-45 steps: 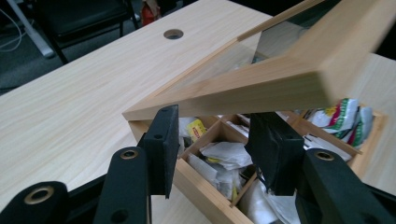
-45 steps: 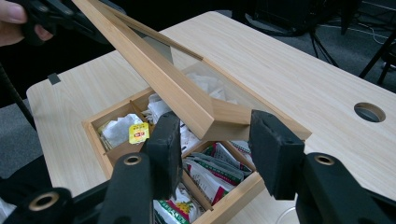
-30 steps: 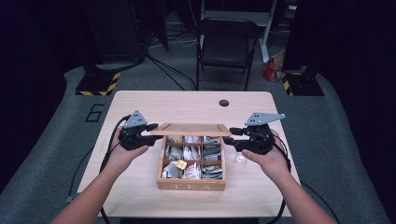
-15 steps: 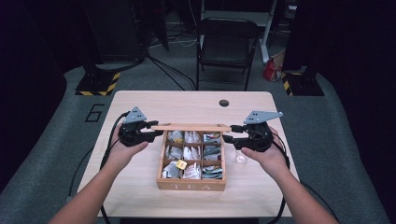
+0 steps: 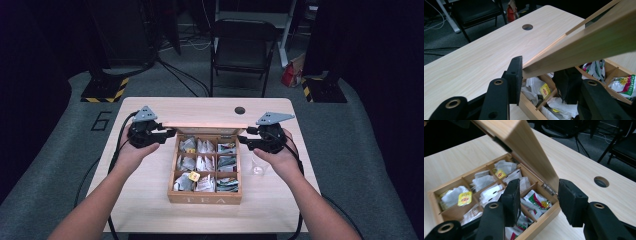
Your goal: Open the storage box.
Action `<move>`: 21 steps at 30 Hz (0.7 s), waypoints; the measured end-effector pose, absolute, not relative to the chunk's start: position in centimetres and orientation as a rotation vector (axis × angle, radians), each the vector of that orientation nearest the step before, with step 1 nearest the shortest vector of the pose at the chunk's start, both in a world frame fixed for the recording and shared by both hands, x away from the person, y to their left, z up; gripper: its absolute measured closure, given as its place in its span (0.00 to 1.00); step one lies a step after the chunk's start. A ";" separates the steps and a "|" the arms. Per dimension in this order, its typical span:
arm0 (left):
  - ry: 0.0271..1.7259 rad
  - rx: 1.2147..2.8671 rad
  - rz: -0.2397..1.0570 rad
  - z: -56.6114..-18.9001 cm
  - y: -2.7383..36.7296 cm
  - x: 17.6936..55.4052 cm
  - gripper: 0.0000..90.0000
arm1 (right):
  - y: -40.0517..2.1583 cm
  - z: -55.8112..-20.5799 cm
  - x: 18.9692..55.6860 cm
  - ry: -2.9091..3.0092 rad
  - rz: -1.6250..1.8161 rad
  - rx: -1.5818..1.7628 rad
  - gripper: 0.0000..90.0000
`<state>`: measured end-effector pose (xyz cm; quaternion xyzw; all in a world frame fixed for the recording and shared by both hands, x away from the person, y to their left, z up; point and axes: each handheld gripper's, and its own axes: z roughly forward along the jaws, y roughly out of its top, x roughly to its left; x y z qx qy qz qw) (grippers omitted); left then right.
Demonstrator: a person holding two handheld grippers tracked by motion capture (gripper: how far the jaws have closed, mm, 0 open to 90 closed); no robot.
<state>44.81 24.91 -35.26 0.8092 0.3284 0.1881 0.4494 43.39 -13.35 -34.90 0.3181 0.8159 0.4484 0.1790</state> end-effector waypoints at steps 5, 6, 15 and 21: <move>0.822 1.996 0.456 -35.0 24.9 45.2 0.66 | -13.2 -35.4 44.5 2.304 1.260 0.916 0.58; 0.824 1.987 0.467 -35.0 24.8 45.4 0.66 | -13.1 -35.5 44.7 2.303 1.255 0.926 0.58; 0.831 1.971 0.454 -34.6 24.9 46.1 0.67 | -12.6 -36.4 46.4 2.294 1.234 0.964 0.56; 0.835 1.960 0.444 -34.5 24.9 46.5 0.67 | -12.5 -37.0 47.5 2.297 1.257 0.966 0.58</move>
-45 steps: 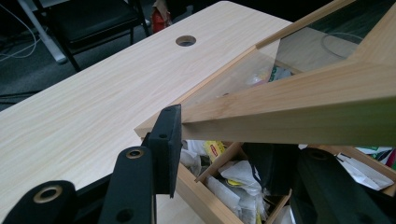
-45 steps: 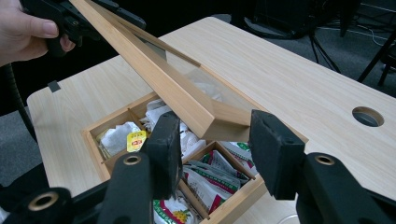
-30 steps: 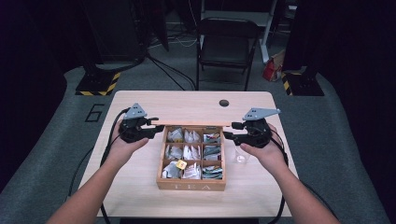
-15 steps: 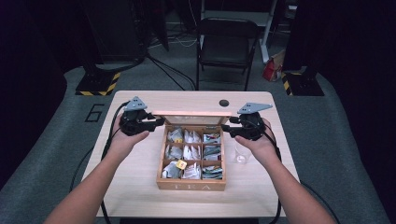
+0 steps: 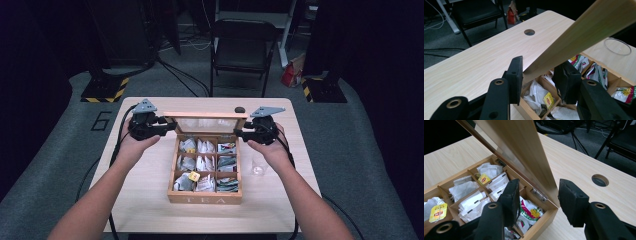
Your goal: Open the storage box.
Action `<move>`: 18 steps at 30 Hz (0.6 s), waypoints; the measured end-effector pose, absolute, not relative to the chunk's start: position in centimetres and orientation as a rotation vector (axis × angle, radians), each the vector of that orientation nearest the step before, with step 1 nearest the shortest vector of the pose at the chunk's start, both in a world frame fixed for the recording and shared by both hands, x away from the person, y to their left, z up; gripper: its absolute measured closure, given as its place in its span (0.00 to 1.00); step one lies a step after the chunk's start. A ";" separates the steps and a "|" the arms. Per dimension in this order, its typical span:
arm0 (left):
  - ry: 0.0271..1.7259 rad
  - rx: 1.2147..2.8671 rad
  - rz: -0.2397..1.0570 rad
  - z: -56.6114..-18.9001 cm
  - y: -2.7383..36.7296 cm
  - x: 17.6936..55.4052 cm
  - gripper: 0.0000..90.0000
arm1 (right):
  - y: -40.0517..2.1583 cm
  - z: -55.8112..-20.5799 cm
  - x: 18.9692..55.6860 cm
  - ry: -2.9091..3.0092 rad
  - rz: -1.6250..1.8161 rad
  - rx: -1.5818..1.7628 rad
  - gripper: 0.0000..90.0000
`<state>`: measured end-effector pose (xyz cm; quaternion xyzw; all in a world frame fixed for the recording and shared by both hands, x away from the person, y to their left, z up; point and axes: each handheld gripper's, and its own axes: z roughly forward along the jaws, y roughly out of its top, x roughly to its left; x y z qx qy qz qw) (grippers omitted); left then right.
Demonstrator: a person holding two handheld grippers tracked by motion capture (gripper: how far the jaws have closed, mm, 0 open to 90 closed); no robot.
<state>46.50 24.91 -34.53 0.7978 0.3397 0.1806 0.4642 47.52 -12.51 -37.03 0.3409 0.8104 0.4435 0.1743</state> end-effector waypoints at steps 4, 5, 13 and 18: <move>0.833 1.964 0.445 -34.3 24.9 46.8 0.67 | -12.5 -37.2 48.0 2.291 1.259 0.973 0.61; 0.834 1.965 0.447 -34.3 24.9 46.9 0.67 | -12.5 -37.2 48.0 2.293 1.263 0.983 0.62; 0.843 1.952 0.455 -34.1 24.8 47.5 0.67 | -12.7 -37.6 49.0 2.304 1.273 1.017 0.63; 0.847 1.943 0.453 -34.0 24.8 47.8 0.67 | -12.3 -37.4 49.4 2.297 1.257 1.017 0.63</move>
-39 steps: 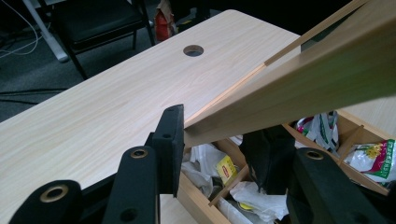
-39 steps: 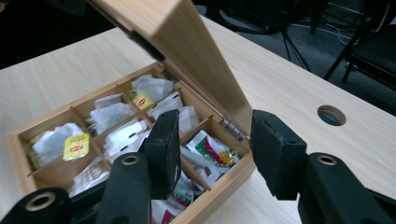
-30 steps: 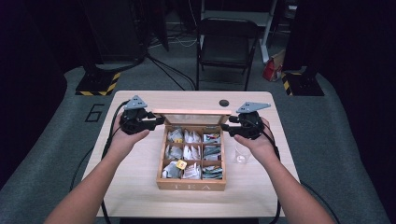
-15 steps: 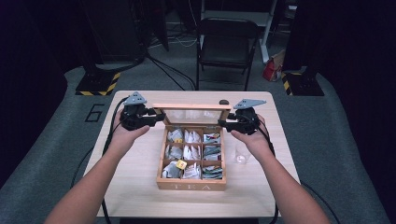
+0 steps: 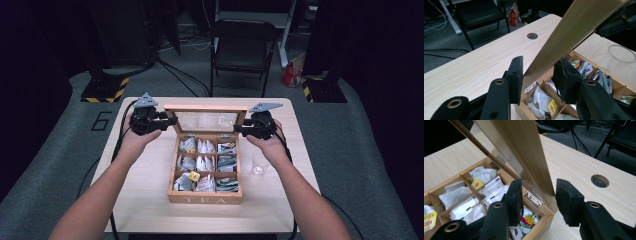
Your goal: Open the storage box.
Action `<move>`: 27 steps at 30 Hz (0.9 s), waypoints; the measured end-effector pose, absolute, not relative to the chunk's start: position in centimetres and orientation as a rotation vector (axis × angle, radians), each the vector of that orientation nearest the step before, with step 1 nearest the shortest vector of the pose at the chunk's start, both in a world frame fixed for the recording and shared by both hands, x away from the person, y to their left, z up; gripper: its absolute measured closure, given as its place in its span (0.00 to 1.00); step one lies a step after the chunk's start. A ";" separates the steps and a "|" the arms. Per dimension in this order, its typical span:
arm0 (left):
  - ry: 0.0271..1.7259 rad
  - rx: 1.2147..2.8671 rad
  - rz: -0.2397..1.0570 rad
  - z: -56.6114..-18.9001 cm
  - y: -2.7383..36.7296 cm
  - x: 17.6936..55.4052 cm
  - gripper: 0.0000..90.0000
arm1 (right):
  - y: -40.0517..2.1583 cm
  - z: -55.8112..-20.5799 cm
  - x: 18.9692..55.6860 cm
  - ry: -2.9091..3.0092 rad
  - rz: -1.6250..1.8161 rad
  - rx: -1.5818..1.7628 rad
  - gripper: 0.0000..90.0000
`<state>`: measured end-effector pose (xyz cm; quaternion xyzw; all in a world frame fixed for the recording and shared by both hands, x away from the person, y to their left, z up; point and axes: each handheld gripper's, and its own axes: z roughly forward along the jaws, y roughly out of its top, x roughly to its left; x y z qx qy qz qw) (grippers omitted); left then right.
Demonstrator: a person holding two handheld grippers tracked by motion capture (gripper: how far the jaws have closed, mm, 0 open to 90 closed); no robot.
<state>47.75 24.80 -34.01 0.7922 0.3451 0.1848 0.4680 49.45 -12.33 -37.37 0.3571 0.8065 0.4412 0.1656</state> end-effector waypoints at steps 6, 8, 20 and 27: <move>0.852 1.935 0.442 -33.9 24.9 48.4 0.67 | -12.5 -37.2 50.0 2.287 1.286 1.046 0.65; 0.855 1.930 0.446 -33.9 24.8 48.5 0.67 | -12.5 -37.2 50.2 2.283 1.290 1.048 0.65; 0.868 1.907 0.450 -33.8 24.8 49.5 0.68 | -12.6 -37.8 51.2 2.289 1.283 1.082 0.66; 0.868 1.900 0.436 -33.9 24.9 49.9 0.67 | -12.7 -37.9 51.5 2.299 1.293 1.075 0.68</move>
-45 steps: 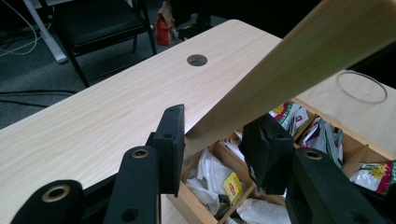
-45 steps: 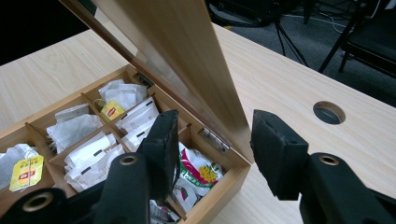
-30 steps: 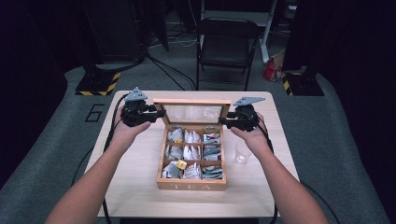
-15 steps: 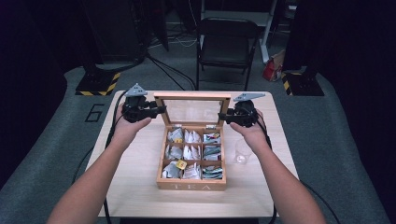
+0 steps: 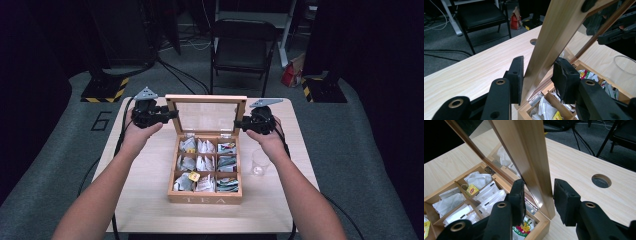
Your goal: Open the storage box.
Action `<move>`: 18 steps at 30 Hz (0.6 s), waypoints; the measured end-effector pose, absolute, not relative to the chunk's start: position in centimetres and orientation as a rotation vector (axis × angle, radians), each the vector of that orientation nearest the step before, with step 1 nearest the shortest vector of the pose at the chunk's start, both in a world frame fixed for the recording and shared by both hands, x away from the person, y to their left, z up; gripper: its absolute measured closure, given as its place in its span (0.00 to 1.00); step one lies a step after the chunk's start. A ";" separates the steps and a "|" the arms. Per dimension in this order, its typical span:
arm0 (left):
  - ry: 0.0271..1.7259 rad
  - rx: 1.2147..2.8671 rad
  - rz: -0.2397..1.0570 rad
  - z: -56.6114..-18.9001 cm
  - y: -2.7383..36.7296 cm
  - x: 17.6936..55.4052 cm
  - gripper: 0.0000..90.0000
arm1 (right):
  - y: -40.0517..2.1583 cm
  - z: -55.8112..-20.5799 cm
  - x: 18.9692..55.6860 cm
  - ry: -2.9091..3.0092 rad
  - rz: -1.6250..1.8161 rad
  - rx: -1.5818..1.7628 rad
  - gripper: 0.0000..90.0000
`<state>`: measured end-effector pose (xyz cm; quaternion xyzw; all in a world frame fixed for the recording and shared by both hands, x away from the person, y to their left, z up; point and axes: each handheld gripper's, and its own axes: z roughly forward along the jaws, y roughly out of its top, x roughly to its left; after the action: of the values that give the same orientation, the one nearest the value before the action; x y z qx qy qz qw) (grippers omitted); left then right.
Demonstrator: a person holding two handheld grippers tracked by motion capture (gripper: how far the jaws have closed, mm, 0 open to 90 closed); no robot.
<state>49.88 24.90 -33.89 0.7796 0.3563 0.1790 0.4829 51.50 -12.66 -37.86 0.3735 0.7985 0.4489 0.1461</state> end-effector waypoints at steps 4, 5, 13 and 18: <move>0.866 1.907 0.435 -34.5 24.7 50.2 0.65 | -12.5 -37.6 51.6 2.309 1.271 1.065 0.68; 0.868 1.912 0.435 -34.7 24.7 50.3 0.65 | -12.5 -37.6 51.7 2.308 1.268 1.068 0.69; 0.895 1.920 0.406 -36.8 24.6 51.4 0.64 | -12.5 -37.7 52.0 2.287 1.288 1.091 0.69; 0.905 1.922 0.415 -37.2 24.4 51.7 0.66 | -12.4 -37.7 52.3 2.287 1.294 1.101 0.69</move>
<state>51.72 24.42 -37.25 0.7841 0.3692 0.1693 0.4692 52.26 -12.42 -37.73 0.3823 0.7942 0.4493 0.1459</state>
